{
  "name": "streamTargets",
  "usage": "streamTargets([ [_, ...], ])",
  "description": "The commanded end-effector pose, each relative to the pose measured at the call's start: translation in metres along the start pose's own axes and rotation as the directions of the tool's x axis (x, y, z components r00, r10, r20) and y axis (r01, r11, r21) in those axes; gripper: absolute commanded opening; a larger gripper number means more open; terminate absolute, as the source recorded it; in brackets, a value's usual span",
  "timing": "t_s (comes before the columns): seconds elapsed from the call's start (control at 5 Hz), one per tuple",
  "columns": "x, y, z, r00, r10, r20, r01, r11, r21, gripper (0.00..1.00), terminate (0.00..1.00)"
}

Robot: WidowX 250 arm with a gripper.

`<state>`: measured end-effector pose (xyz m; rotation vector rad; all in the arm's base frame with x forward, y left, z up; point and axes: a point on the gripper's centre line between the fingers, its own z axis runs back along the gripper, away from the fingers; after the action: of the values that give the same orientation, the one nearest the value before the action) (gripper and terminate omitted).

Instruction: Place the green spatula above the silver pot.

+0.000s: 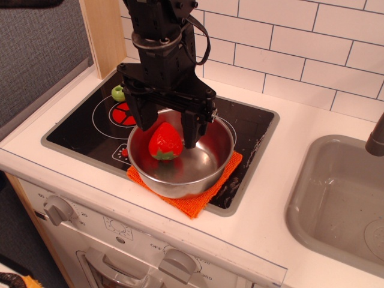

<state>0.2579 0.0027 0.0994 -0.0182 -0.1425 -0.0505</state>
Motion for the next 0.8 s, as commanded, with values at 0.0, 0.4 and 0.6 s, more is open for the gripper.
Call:
streamTargets([
  [0.0, 0.000, 0.000, 0.000, 1.000, 0.000, 0.000, 0.000, 1.000, 0.000, 1.00, 0.00],
  [0.4, 0.052, 0.090, 0.000, 0.993, 0.120, 0.022, -0.121, 0.991, 0.066, 1.00, 0.00],
  [0.6, 0.076, 0.122, -0.006, 0.993, 0.120, 0.010, -0.120, 0.990, 0.079, 1.00, 0.00],
])
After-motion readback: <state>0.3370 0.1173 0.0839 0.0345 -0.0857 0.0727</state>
